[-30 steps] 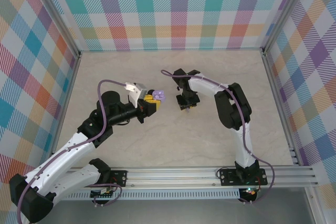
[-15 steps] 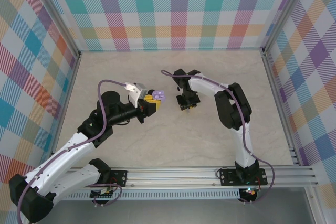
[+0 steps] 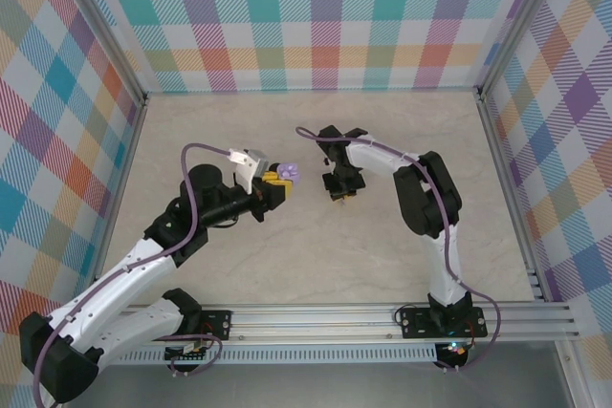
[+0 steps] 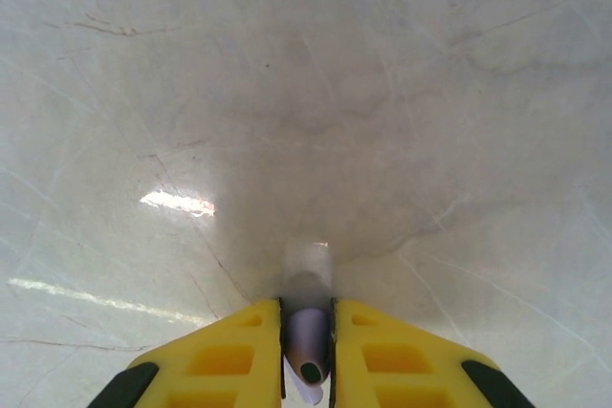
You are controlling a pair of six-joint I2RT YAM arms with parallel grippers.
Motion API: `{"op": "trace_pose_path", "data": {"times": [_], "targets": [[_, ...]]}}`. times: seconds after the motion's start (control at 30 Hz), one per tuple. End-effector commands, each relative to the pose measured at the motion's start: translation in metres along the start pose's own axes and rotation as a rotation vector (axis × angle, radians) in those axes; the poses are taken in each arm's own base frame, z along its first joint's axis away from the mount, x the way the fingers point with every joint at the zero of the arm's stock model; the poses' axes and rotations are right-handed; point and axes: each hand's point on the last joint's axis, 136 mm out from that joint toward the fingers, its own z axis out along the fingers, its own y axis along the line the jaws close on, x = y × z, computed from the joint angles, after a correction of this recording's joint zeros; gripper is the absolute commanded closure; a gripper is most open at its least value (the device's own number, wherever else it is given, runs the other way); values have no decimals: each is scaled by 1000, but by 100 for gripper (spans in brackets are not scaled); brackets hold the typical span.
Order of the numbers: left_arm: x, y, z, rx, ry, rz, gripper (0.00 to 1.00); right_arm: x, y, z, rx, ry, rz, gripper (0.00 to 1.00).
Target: Insert the wireless bluetooth earbuds into the charging case
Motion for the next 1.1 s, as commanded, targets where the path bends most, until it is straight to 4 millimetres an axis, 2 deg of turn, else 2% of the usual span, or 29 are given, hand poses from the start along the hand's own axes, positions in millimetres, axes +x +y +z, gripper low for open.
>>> {"op": "trace_pose_path", "data": {"times": [0.0, 0.23, 0.33, 0.53, 0.73, 0.9, 1.07], "targets": [[-8, 16, 7, -88, -10, -82, 90, 3, 1, -6, -98, -11, 73, 84], [11, 37, 29, -122, 44, -153, 90, -5, -6, -34, -289, -124, 176, 84], [17, 46, 36, -137, 59, -177, 91, -8, -9, -53, -374, -190, 208, 84], [24, 50, 51, -97, 73, -173, 91, -12, -3, -108, -571, -357, 211, 83], [25, 48, 63, -40, 45, -150, 91, -8, 15, -166, -720, -484, 134, 82], [20, 43, 68, 13, -7, -121, 91, 0, 34, -218, -873, -587, 29, 81], [17, 38, 69, 44, -36, -67, 91, 14, 45, -259, -975, -663, -63, 80]]}}
